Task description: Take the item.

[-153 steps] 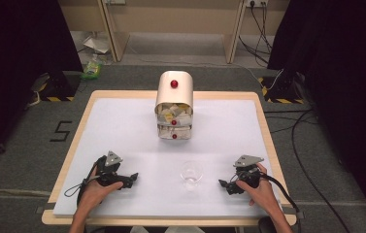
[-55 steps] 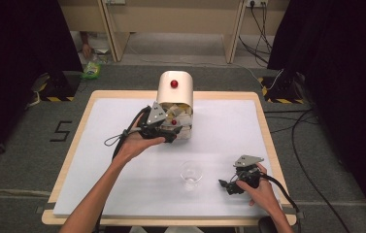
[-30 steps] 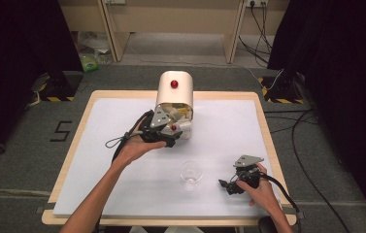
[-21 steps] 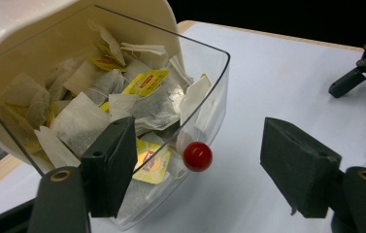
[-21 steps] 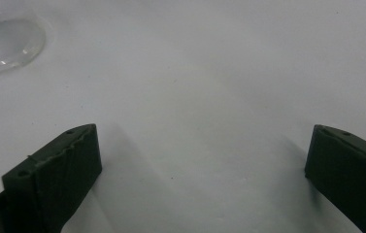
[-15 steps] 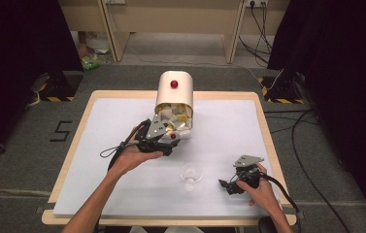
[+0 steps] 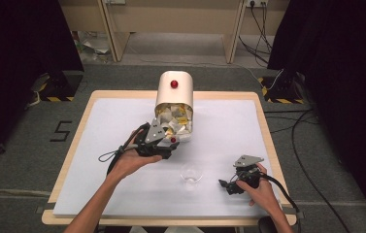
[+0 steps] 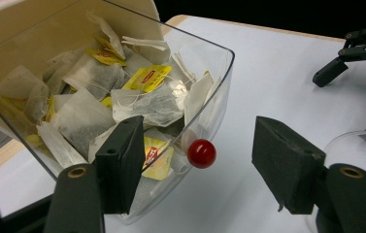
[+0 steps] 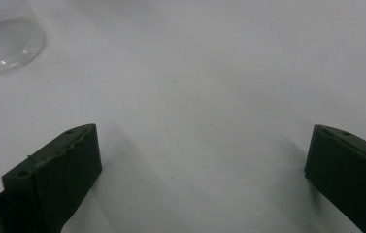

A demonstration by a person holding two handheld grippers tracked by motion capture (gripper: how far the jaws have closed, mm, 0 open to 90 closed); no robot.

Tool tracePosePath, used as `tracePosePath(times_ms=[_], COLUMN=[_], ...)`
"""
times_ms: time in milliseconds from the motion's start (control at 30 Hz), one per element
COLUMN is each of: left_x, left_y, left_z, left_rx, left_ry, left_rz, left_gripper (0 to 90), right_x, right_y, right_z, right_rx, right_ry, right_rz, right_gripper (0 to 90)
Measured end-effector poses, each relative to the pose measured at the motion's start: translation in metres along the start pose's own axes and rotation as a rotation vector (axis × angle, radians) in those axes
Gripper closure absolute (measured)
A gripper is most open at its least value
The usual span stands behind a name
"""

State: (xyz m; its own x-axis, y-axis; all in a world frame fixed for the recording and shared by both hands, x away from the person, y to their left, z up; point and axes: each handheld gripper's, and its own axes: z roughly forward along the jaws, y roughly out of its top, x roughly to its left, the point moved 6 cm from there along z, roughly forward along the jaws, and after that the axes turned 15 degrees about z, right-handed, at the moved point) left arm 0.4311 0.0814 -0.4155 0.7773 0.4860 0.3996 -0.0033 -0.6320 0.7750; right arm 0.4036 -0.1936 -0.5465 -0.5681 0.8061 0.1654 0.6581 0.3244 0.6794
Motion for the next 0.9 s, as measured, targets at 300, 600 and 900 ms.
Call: tracePosePath(times_ms=[300,600,900], left_x=[-0.005,-0.01,-0.016], left_y=[0.0,-0.001,-0.003], left_z=[-0.005,-0.008,-0.01], left_rx=[0.009,0.011,0.023], left_ry=[-0.001,0.003,-0.009], left_rz=[0.014,0.021,0.025], left_gripper=[36.1,36.5,36.6], right_x=[0.0,0.0,0.0], right_y=[0.0,0.0,0.0], right_z=[0.0,0.0,0.0], right_rx=[0.0,0.0,0.0], right_ry=[0.0,0.0,0.0], right_rz=[-0.001,-0.001,0.0], right_gripper=[0.3,0.3,0.3])
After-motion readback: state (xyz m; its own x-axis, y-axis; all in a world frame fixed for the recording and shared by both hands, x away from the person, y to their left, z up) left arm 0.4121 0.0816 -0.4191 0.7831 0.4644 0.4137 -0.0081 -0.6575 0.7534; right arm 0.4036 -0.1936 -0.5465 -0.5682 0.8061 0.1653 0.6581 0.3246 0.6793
